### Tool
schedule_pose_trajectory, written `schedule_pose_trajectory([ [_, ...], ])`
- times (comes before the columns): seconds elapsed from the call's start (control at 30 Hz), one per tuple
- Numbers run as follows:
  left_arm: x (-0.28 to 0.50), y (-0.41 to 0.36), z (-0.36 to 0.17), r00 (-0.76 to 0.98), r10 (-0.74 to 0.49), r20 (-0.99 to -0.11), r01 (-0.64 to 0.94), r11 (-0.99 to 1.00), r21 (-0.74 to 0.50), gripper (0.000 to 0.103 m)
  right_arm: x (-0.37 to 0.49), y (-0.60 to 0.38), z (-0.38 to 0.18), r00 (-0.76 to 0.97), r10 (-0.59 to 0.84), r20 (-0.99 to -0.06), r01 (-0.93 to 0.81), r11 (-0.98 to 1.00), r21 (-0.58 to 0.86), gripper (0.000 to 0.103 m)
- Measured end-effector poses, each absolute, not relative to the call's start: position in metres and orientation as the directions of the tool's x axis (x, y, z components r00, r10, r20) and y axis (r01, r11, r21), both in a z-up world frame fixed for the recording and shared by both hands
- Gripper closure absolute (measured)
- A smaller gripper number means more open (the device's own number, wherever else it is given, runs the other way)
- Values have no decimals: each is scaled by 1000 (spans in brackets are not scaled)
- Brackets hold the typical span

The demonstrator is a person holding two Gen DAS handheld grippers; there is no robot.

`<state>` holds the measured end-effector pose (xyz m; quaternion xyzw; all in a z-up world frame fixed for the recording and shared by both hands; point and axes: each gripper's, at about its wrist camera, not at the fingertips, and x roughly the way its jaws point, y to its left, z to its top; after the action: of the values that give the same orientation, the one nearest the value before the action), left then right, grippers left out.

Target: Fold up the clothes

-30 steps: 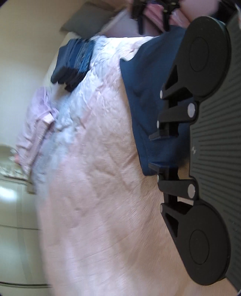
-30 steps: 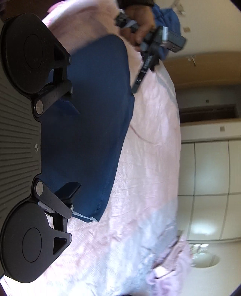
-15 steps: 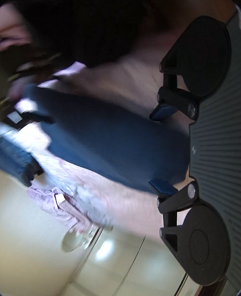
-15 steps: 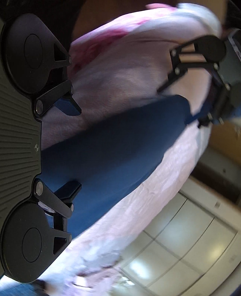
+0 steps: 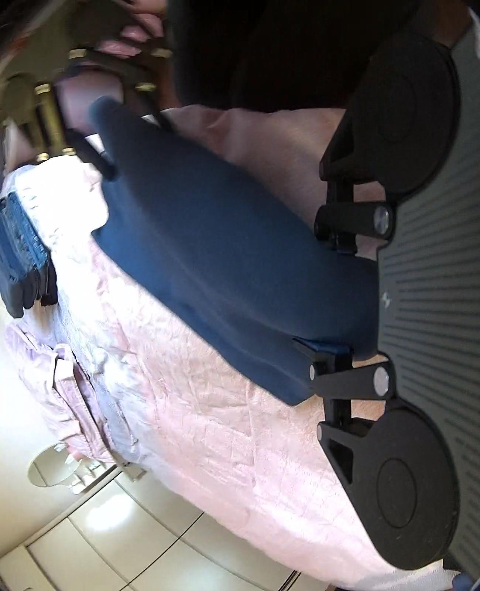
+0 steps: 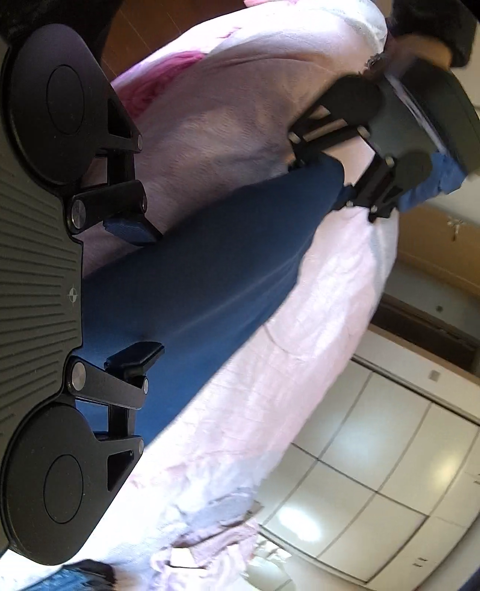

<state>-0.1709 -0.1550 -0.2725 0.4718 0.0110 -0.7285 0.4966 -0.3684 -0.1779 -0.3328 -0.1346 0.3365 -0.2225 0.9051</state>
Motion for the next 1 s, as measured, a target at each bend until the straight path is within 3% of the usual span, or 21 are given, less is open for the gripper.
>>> schedule_pose_trajectory([
  [0.17,-179,-155,-267,-27,-695,-719,669,-547,503,68,-348,-189,-374,620,-563,-546,202,787,-583,47],
  [0.23,-185,-156,-269,-15,-707,-707,638,-551,538,68,-353,-203,-382,617,-554,-559,176,790,-588,73],
  [0.3,-193,-150,-268,-13,-745,-667,645,-516,564,69,-363,-217,-373,645,-529,-552,169,803,-572,79],
  [0.47,-208,-151,-233,-15,-862,-507,714,-364,598,70,-370,-256,-314,703,-588,-401,154,676,-721,82],
  [0.6,-246,-141,-228,32,-941,-336,642,-238,728,70,-380,-277,-277,745,-634,-205,197,504,-841,81],
  [0.7,-274,-146,-259,59,-925,-377,590,-272,760,68,-392,-285,-294,750,-651,-120,245,441,-864,79],
  [0.77,-290,-156,-297,65,-874,-481,555,-369,745,67,-394,-296,-327,717,-667,-201,217,488,-845,76],
  [0.83,-302,-162,-331,57,-823,-566,534,-453,714,63,-394,-309,-372,644,-665,-378,138,587,-797,72],
  [0.9,-306,-159,-350,50,-810,-584,517,-480,709,62,-399,-312,-411,553,-660,-509,75,647,-758,63],
  [1.0,-293,-151,-346,32,-810,-585,568,-467,678,58,-422,-308,-417,510,-691,-512,153,659,-737,63],
])
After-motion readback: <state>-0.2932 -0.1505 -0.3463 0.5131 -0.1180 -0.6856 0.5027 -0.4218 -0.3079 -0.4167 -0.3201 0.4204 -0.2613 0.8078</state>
